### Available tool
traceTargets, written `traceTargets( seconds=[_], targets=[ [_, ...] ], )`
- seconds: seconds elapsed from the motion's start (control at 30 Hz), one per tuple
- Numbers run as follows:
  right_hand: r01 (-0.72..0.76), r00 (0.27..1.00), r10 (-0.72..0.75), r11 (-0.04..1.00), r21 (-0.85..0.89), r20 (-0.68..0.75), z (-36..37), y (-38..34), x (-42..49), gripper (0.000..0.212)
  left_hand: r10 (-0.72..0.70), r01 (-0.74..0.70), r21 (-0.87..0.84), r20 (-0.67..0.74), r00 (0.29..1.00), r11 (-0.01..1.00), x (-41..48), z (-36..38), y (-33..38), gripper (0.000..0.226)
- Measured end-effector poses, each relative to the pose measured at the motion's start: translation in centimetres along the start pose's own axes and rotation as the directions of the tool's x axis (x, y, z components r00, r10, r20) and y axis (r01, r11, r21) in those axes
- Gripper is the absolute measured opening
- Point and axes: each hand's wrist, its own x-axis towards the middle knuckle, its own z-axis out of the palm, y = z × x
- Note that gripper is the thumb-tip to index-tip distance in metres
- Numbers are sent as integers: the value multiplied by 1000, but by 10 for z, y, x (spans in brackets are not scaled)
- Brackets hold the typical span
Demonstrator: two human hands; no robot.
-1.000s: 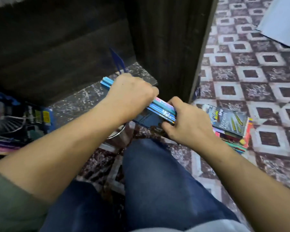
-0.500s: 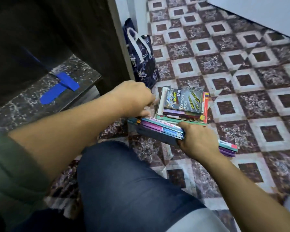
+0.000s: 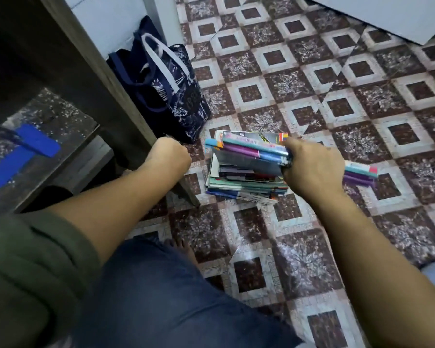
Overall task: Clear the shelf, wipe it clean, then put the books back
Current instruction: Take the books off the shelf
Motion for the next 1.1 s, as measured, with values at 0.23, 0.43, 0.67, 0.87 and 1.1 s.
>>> traceTargets(
  seconds=[0.23,0.43,0.67,0.87,1.1],
  targets=[
    [112,915,-73,991,75,-398,67,-23,75,33,56,-56,-61,-3,998,997,21,16,8,28],
    [170,978,-167,985,-17,123,160,-21,80,51,82,-82,-72,0,997,994,28,21,13,29],
    [161,930,-144,987,-23,339,192,-13,60,84,70,-73,-102,-32,997,992,32,26,16,29],
    [181,931,-163,983,-25,328,187,-13,51,76,38,-44,-124,-47,998,991,31,28,17,29],
    [161,940,-130,984,-74,315,183,-22,38,67,37,-41,-119,-33,999,992,34,30,19,28]
  ],
)
